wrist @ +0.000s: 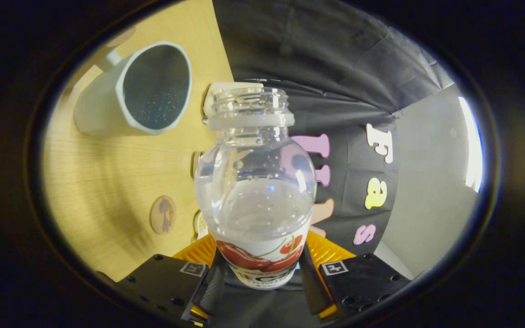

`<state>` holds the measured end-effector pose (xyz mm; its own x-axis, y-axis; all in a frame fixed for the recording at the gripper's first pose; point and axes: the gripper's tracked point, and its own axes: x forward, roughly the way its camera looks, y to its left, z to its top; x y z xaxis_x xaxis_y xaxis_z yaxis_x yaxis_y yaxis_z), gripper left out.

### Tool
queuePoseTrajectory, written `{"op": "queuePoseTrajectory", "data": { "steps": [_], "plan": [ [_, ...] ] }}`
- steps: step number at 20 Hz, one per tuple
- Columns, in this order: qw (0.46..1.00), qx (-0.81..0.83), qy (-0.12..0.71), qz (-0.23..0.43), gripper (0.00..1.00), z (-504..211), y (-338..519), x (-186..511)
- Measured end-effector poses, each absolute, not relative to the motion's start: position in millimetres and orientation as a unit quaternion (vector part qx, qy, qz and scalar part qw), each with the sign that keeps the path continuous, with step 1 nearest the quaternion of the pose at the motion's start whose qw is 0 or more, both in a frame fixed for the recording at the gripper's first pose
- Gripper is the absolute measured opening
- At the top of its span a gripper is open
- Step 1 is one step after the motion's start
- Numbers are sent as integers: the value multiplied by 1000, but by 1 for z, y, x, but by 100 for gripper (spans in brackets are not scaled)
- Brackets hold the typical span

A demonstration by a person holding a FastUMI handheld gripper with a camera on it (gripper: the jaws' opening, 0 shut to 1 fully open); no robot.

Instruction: Take the bottle from table, then pour the juice into the cup, finally place the bottle on the coaster

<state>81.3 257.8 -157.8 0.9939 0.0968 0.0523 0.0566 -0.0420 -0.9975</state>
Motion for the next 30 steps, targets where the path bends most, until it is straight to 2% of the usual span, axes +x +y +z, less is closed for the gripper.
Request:
{"op": "queuePoseTrajectory", "data": {
  "steps": [14, 30],
  "plan": [
    [667, -743, -48, 21, 76, -161, 255, 81],
    [661, -748, -64, -2, 76, -138, 252, 82]
  ]
}}
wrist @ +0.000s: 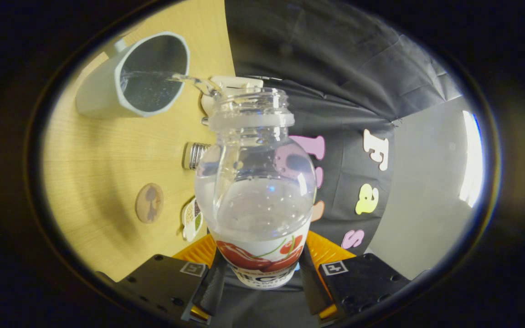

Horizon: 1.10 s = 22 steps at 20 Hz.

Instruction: Take the bottle from table, then pour the juice into the cup, finally place the bottle on the coaster

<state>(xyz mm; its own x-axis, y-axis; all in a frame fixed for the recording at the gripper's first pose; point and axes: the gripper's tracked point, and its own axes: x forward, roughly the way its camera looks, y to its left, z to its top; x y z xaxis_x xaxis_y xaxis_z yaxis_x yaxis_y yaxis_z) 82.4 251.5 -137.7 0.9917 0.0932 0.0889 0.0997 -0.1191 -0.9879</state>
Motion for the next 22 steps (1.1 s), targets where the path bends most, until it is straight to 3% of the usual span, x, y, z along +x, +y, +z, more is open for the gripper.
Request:
{"op": "queuePoseTrajectory", "data": {
  "steps": [22],
  "plan": [
    [642, -762, -81, -12, 76, -128, 255, 82]
  ]
}}
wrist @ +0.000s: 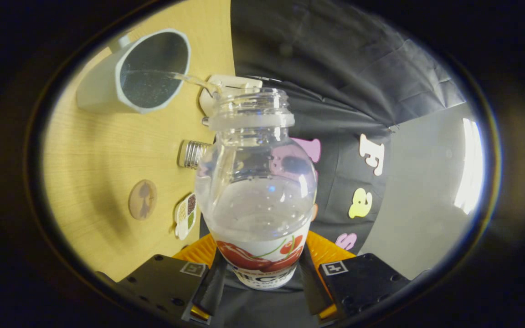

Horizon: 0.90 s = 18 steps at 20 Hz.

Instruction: Take the bottle from table, then pour the juice into the cup, finally place the bottle on the coaster

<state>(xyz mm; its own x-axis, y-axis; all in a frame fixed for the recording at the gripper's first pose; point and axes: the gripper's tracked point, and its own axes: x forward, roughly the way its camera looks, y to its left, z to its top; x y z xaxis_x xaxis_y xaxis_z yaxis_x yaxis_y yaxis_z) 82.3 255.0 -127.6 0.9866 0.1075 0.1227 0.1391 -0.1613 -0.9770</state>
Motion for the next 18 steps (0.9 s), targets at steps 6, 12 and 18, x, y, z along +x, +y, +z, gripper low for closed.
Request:
{"op": "queuePoseTrajectory", "data": {
  "steps": [6, 12, 18],
  "plan": [
    [642, -762, -82, -13, 76, -127, 254, 83],
    [635, -767, -86, -19, 76, -122, 253, 84],
    [626, -773, -96, -24, 76, -116, 257, 84]
  ]
}}
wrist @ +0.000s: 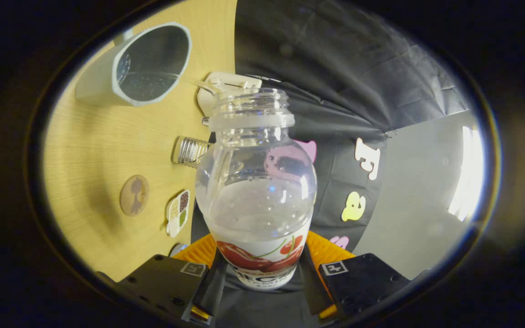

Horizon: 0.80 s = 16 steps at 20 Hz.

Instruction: Take the bottle from table, then pour the juice into the cup, finally place the bottle on the coaster

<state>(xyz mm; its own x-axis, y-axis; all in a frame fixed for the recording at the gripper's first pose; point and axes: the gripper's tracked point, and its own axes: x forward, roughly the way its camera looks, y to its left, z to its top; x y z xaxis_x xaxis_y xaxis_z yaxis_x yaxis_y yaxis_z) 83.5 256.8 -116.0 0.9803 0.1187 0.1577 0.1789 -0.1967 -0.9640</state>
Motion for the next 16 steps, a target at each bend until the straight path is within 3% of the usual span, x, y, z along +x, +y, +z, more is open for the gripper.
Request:
{"op": "queuePoseTrajectory", "data": {
  "steps": [16],
  "plan": [
    [596, -791, -135, -40, 76, -104, 273, 76]
  ]
}}
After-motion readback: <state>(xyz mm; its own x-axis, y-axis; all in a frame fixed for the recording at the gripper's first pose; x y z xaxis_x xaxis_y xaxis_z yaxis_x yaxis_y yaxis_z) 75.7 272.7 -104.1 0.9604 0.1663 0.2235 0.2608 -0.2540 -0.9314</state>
